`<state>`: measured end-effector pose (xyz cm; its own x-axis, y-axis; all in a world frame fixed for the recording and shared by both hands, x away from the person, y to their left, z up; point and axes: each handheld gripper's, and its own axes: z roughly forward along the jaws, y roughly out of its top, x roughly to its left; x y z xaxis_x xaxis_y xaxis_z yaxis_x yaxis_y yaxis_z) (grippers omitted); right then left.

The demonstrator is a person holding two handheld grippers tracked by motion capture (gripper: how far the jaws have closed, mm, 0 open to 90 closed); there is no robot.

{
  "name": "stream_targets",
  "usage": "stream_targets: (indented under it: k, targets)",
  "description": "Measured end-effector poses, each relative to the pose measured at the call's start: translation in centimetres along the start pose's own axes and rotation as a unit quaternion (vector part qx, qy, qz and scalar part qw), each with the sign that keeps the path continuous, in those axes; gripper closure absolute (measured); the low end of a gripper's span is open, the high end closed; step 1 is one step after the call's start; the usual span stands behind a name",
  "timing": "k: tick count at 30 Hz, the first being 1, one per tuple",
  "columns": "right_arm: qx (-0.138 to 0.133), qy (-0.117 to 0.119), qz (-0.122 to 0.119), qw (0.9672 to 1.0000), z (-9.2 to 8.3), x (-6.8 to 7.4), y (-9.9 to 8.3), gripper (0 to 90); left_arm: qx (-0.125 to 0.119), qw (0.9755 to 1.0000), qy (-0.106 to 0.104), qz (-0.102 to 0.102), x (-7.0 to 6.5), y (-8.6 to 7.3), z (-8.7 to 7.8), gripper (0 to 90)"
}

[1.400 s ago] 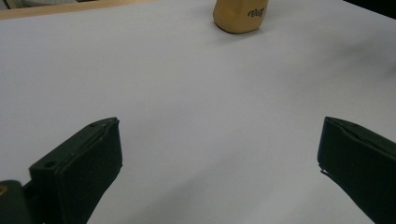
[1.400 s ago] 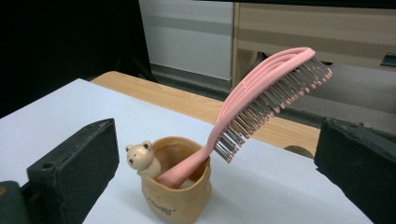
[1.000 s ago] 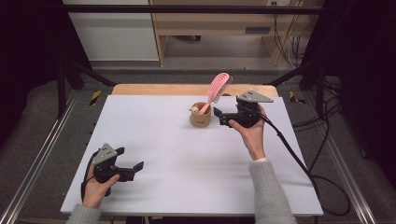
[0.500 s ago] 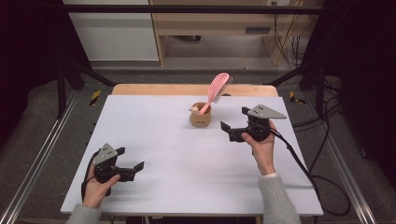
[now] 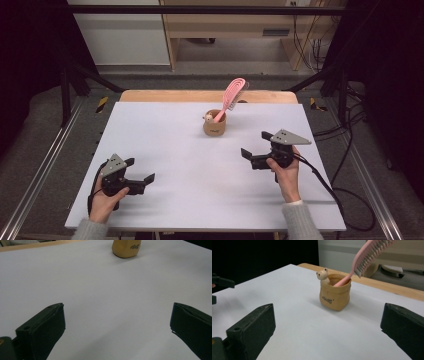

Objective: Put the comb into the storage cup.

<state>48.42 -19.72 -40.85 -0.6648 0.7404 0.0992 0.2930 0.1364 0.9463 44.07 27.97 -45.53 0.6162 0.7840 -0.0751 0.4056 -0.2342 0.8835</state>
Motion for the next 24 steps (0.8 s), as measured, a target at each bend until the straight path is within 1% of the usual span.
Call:
stream_targets:
  k: [1, 8, 9, 11, 17, 23, 24]
  targets:
    - [0.002, 0.002, 0.005, 1.0000, -0.1, -0.1, -0.4, 0.3, 0.000, 1.0000, -0.001, 0.000, 0.0, 0.0, 0.0, 0.0]
    - [0.009, 0.001, 0.005, 0.9999, -0.9, -0.5, -2.1, 0.3, 0.001, 1.0000, -0.001, 0.002, -0.1, 0.0, 0.1, 0.0]
    - [0.011, 0.005, 0.005, 0.9999, -1.1, -0.6, -2.4, 0.3, 0.001, 1.0000, -0.001, 0.002, -0.1, 0.0, 0.1, 0.0]
    - [0.014, 0.006, 0.006, 0.9999, -1.3, -0.8, -2.9, 0.3, 0.001, 1.0000, -0.002, 0.002, -0.1, 0.0, 0.1, 0.0]
    - [0.009, 0.008, 0.014, 0.9998, -1.9, -1.3, -4.2, 1.2, 0.001, 1.0000, -0.003, 0.005, -0.1, 0.0, 0.1, 0.0]
    - [0.012, 0.009, 0.020, 0.9997, -2.5, -1.9, -5.5, 1.4, 0.000, 1.0000, -0.006, 0.006, -0.1, -0.1, 0.1, 0.0]
    - [0.013, 0.009, 0.025, 0.9996, -2.6, -2.0, -5.6, 1.4, -0.001, 1.0000, -0.006, 0.007, -0.1, -0.1, 0.1, 0.0]
